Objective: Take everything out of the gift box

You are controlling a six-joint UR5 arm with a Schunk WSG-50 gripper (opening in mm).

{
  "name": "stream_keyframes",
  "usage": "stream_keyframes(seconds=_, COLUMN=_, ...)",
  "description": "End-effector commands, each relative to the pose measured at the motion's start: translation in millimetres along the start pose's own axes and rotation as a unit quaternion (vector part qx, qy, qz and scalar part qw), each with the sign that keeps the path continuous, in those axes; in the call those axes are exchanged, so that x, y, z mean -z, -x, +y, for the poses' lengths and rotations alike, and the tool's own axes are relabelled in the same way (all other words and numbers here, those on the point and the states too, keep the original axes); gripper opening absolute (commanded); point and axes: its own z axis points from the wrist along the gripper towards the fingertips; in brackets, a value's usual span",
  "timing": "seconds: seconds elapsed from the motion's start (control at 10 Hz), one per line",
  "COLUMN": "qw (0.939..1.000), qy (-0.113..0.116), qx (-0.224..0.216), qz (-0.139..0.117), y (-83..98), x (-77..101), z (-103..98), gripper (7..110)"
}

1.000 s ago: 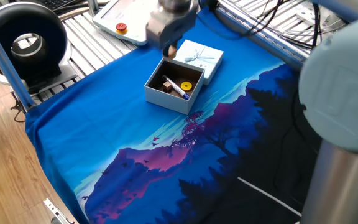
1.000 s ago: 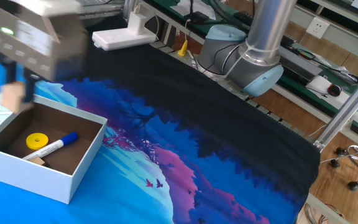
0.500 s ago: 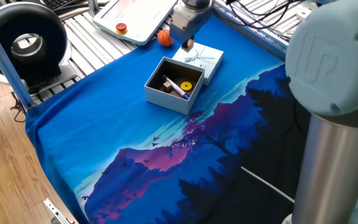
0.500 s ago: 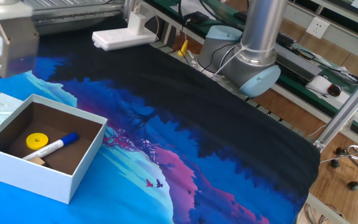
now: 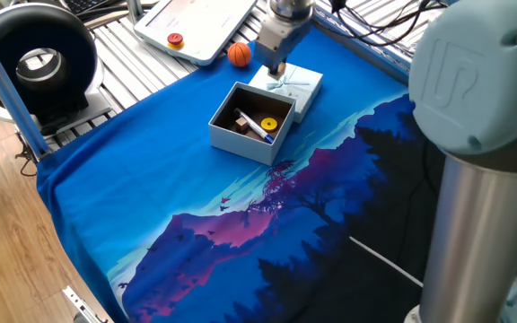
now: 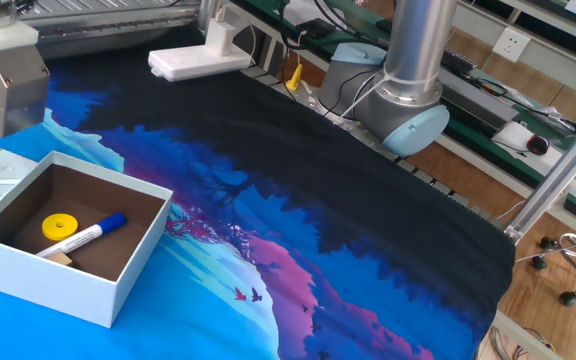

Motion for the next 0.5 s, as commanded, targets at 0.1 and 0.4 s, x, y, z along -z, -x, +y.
stream_keyframes(seconds=0.1, qw=0.9976, qy=0.003, qx=0.065, qz=-0.023, y=5.9, x=0.1, z=-2, gripper=44)
stream_keyframes(seconds=0.4, qw=0.9985, qy=0.01, qx=0.053, qz=0.007, y=-8.4, x=1.1, z=1, gripper=44)
